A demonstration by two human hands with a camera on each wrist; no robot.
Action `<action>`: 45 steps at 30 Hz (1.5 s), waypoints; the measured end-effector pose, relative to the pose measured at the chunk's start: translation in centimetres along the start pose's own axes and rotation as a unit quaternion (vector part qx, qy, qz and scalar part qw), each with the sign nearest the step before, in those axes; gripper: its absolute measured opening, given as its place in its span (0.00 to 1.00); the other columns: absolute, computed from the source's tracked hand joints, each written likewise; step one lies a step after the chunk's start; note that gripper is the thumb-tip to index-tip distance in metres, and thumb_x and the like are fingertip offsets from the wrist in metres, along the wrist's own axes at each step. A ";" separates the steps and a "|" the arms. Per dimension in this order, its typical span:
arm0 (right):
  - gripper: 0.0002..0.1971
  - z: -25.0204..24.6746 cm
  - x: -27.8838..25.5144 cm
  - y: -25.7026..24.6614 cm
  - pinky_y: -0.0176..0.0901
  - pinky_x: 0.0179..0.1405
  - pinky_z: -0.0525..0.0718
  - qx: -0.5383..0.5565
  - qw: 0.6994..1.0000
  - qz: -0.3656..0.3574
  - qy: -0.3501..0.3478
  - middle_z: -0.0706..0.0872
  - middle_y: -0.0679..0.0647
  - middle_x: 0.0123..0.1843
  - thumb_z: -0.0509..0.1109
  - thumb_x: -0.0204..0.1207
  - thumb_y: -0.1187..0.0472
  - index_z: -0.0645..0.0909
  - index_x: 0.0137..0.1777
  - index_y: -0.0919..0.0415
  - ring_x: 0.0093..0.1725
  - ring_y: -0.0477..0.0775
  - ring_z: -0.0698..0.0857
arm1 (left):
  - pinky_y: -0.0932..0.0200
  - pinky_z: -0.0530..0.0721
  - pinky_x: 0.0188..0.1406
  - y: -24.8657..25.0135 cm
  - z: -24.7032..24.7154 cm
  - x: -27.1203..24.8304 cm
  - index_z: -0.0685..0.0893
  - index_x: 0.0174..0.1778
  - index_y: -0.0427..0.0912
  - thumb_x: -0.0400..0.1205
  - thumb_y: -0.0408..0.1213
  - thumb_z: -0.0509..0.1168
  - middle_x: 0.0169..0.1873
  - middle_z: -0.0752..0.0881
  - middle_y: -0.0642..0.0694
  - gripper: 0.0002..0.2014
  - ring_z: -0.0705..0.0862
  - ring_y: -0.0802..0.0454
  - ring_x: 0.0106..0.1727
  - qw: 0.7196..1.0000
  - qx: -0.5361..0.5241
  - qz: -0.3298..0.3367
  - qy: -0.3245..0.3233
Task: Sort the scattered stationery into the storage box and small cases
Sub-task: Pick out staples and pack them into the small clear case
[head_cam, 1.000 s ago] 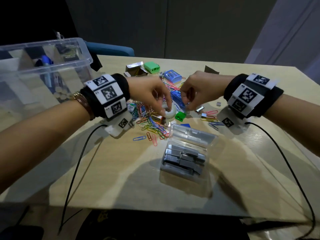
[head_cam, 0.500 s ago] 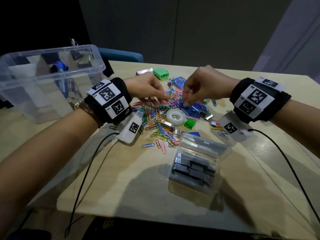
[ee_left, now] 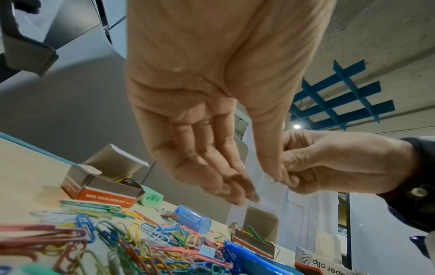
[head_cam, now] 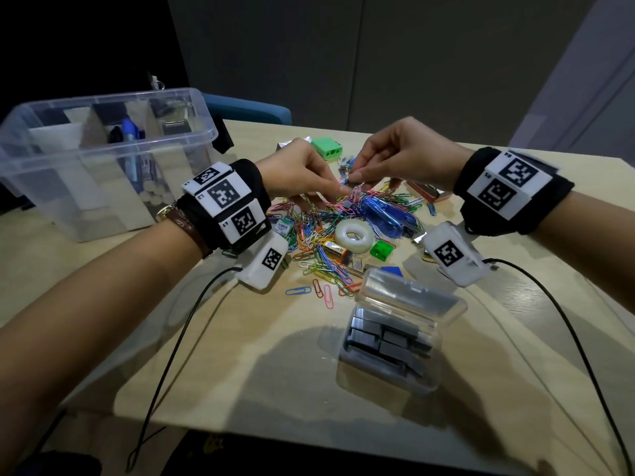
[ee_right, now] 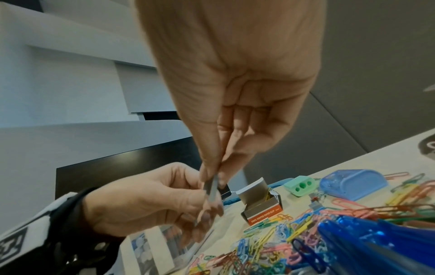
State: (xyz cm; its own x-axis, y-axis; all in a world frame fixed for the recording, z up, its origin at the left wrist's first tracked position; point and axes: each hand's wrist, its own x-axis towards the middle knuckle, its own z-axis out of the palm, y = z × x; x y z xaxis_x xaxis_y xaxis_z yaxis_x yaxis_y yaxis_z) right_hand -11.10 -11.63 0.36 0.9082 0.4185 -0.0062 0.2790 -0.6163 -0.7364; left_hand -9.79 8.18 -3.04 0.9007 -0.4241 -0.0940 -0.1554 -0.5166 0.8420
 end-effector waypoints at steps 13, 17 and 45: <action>0.23 -1.4 -1.2 0.9 0.42 0.42 0.82 -0.084 0.995 0.040 0.026 0.90 0.45 0.41 0.75 0.55 0.37 0.90 0.45 0.52 0.38 0.38 0.82 | 0.66 0.86 0.30 1.3 0.7 0.0 0.89 0.45 0.36 0.77 0.35 0.72 0.33 0.91 0.47 0.06 0.89 0.58 0.34 0.999 -0.021 0.020 -0.029; 0.22 -2.9 -1.3 2.9 0.43 0.37 0.86 -0.244 0.957 0.151 -0.048 0.90 0.53 0.39 0.80 0.57 0.38 0.88 0.43 0.54 0.41 0.51 0.88 | 0.65 0.87 0.30 0.8 0.4 0.1 0.89 0.45 0.33 0.78 0.34 0.72 0.34 0.92 0.45 0.07 0.89 0.56 0.35 1.000 -0.009 0.005 -0.025; 0.11 -0.8 -1.7 2.3 0.44 0.50 0.89 0.042 0.998 -0.051 -0.008 0.92 0.48 0.50 0.76 0.72 0.66 0.88 0.55 0.61 0.50 0.53 0.90 | 0.63 0.89 0.34 0.0 1.7 -2.5 0.82 0.50 0.27 0.77 0.19 0.66 0.37 0.91 0.35 0.06 0.92 0.46 0.39 0.949 -0.316 0.003 0.011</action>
State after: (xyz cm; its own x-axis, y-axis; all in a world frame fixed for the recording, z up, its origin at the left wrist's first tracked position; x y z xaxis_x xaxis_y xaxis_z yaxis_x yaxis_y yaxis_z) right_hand -11.73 -14.29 -0.72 0.8711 0.4871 0.0621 0.3427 -0.5123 -0.7875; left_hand -12.75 7.96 -3.75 0.9103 -0.4054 -0.0833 0.1073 0.0370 0.9935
